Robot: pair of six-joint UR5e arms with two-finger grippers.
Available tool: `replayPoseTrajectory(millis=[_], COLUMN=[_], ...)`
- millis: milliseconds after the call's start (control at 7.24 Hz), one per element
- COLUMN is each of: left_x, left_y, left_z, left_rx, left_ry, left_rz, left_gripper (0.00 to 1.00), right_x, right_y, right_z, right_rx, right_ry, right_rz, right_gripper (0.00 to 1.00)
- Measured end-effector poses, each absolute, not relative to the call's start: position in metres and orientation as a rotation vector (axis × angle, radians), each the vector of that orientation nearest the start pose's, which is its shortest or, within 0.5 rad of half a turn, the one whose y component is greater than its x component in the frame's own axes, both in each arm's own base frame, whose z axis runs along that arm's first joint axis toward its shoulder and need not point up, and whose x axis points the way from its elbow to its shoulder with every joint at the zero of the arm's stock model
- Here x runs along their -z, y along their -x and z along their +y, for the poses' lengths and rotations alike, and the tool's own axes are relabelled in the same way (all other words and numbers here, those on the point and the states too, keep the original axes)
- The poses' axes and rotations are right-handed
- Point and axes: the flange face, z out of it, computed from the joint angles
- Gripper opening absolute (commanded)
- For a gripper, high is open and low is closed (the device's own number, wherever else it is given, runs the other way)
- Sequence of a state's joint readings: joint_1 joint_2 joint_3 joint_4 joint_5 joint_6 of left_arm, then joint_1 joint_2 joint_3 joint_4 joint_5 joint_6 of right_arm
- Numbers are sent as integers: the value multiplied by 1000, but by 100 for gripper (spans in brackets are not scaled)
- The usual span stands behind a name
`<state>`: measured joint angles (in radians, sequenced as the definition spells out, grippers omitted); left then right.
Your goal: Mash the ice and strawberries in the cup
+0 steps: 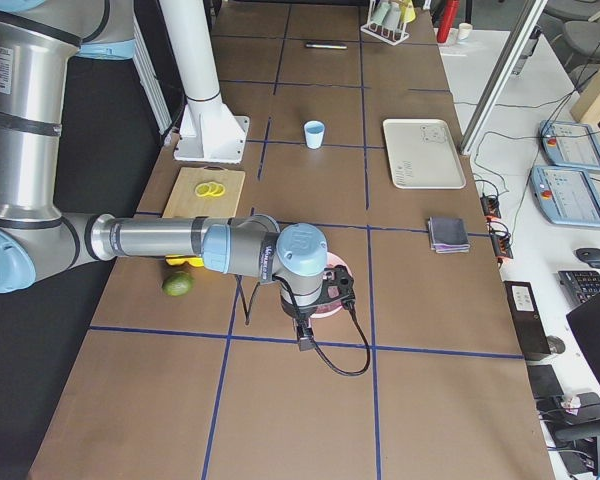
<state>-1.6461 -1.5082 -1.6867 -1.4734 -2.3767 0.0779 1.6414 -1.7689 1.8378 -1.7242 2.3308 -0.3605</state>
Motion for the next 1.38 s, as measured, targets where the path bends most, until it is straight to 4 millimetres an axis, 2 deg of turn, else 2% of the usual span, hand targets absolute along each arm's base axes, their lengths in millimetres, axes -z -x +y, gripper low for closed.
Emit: replayPoseTrajectory(millis=[1382], left_x=[-641], left_y=[96], left_z=[-452], left_rx=[12], left_ry=[-24], left_rz=[803], left_gripper=[100], right_x=[-632], right_y=[-93], right_z=[-395], right_rx=[225], right_ry=[-77], right_rz=[-761], right_gripper=[100])
